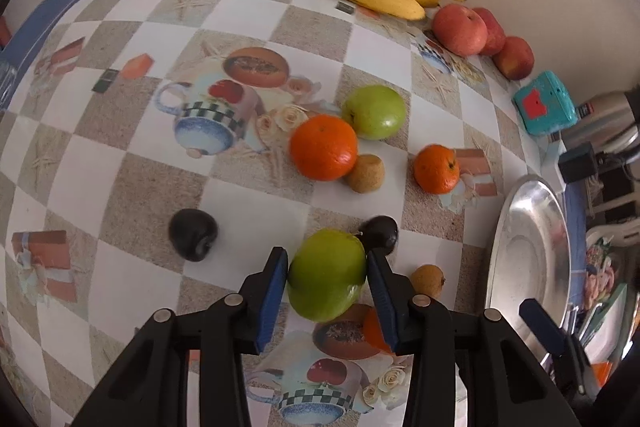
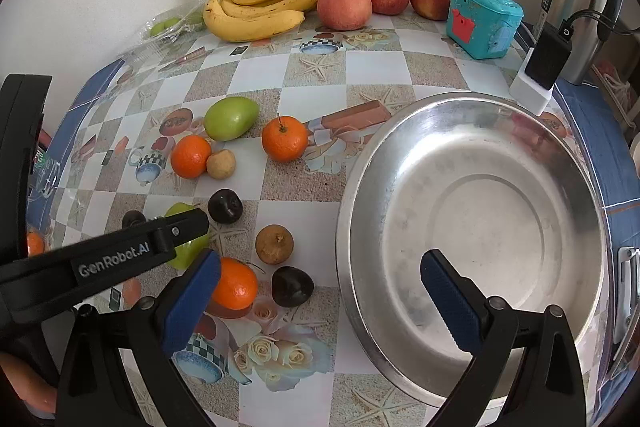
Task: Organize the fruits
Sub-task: 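Reach the left tool to the green pear while the right tool approaches an orange, then close the left tool on the green pear while the right tool grasps the orange, then carry both fruits over the steel bowl and open both tools to drop them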
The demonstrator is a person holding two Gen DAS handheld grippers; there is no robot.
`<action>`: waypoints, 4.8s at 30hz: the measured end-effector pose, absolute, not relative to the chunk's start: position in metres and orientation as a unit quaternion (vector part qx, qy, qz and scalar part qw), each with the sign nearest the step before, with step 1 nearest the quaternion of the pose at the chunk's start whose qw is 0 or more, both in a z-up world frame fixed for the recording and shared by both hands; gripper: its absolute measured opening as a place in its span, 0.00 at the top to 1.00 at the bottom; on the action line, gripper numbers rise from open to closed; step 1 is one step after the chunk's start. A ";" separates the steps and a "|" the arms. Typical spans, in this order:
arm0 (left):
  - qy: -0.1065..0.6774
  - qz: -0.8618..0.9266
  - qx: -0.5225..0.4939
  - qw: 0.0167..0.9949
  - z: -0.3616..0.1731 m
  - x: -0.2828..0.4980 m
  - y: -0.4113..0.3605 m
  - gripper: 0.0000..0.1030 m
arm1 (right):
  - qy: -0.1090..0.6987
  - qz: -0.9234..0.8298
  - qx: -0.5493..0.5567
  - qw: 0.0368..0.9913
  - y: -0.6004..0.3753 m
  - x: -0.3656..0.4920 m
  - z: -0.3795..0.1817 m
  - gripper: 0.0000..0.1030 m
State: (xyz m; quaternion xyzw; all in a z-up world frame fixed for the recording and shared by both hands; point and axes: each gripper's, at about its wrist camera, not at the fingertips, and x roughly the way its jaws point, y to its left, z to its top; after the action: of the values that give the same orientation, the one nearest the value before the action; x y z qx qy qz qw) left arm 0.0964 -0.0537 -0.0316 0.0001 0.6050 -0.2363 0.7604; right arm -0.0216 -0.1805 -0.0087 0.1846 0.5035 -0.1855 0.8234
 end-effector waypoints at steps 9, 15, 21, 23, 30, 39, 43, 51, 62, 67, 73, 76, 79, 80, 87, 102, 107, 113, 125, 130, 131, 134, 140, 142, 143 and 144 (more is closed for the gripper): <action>0.594 -0.207 -0.027 0.777 -0.014 0.107 -0.030 0.68 | 0.503 -0.147 0.164 0.836 -0.158 -0.010 -0.006 0.03; 0.608 -0.217 -0.051 0.762 -0.024 0.114 -0.024 0.65 | 0.515 -0.117 0.136 0.838 -0.135 0.000 -0.010 0.20; 0.605 -0.216 -0.063 0.764 -0.025 0.119 -0.022 0.49 | 0.531 -0.107 0.110 0.833 -0.124 0.004 -0.020 0.32; 0.605 -0.216 -0.072 0.763 -0.027 0.123 -0.020 0.45 | 0.536 -0.105 0.097 0.832 -0.120 0.005 -0.022 0.36; 0.607 -0.238 -0.092 0.752 -0.039 0.128 -0.028 0.45 | 0.546 -0.095 0.083 0.828 -0.117 0.005 -0.029 0.56; 0.592 -0.244 -0.059 0.766 -0.038 0.128 -0.038 0.45 | 0.549 -0.088 0.086 0.827 -0.117 0.005 -0.032 0.64; 0.589 -0.243 -0.038 0.770 -0.036 0.129 -0.042 0.41 | 0.554 -0.091 0.084 0.823 -0.117 0.005 -0.033 0.64; 0.578 -0.256 0.018 0.775 -0.033 0.122 -0.056 0.35 | 0.558 -0.093 0.090 0.820 -0.119 0.007 -0.034 0.64; 0.572 -0.257 0.035 0.778 -0.033 0.117 -0.060 0.49 | 0.544 -0.090 0.110 0.827 -0.126 0.009 -0.029 0.64; 0.576 -0.249 0.015 0.779 -0.030 0.120 -0.053 0.49 | 0.536 -0.090 0.117 0.831 -0.126 0.008 -0.024 0.64; 0.577 -0.226 -0.005 0.785 -0.015 0.125 -0.043 0.49 | 0.521 -0.086 0.125 0.840 -0.127 0.006 -0.014 0.64; 0.570 -0.221 -0.016 0.791 -0.004 0.127 -0.036 0.49 | 0.509 -0.085 0.135 0.846 -0.130 0.004 -0.006 0.64; 0.562 -0.218 -0.024 0.797 0.009 0.128 -0.032 0.49 | 0.494 -0.088 0.140 0.853 -0.134 0.000 0.005 0.64; 0.559 -0.217 -0.028 0.800 0.014 0.128 -0.030 0.49 | 0.490 -0.091 0.143 0.855 -0.136 -0.001 0.008 0.64; 0.556 -0.212 -0.039 0.803 0.027 0.125 -0.029 0.49 | 0.480 -0.144 0.175 0.847 -0.167 -0.014 0.010 0.64; 0.565 -0.253 0.008 0.785 0.027 0.079 -0.090 0.49 | 0.470 -0.255 0.257 0.805 -0.254 -0.070 0.004 0.64; 0.563 -0.286 0.042 0.774 0.026 0.053 -0.120 0.49 | 0.468 -0.280 0.279 0.790 -0.275 -0.089 0.000 0.64; 0.552 -0.333 0.100 0.758 0.020 0.016 -0.157 0.49 | 0.461 -0.301 0.298 0.780 -0.291 -0.105 -0.001 0.64; 0.551 -0.356 0.153 0.739 0.003 -0.014 -0.182 0.49 | 0.480 -0.297 0.309 0.765 -0.301 -0.115 -0.019 0.64; 0.548 -0.362 0.147 0.740 0.006 -0.014 -0.181 0.49 | 0.481 -0.299 0.312 0.763 -0.302 -0.117 -0.019 0.64; 0.545 -0.365 0.146 0.741 0.008 -0.015 -0.181 0.49 | 0.479 -0.299 0.313 0.764 -0.302 -0.117 -0.018 0.64; 0.540 -0.368 0.147 0.742 0.011 -0.015 -0.182 0.49 | 0.473 -0.300 0.314 0.766 -0.303 -0.117 -0.015 0.64; 0.546 -0.354 0.142 0.746 0.011 -0.010 -0.178 0.48 | 0.466 -0.301 0.311 0.772 -0.302 -0.116 -0.009 0.64; 0.550 -0.344 0.139 0.748 0.009 -0.006 -0.175 0.48 | 0.466 -0.299 0.308 0.773 -0.300 -0.115 -0.008 0.64; 0.553 -0.336 0.135 0.750 0.009 -0.002 -0.172 0.48 | 0.467 -0.298 0.306 0.774 -0.300 -0.114 -0.007 0.64; 0.555 -0.331 0.133 0.752 0.008 0.000 -0.170 0.48 | 0.468 -0.297 0.305 0.774 -0.299 -0.114 -0.008 0.64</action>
State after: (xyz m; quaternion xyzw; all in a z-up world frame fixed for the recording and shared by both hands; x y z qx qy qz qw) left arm 0.0003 -0.1702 0.0083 0.1327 0.5547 -0.3307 0.7519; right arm -0.1135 -0.2990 -0.0075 0.3052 0.4683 -0.2966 0.7743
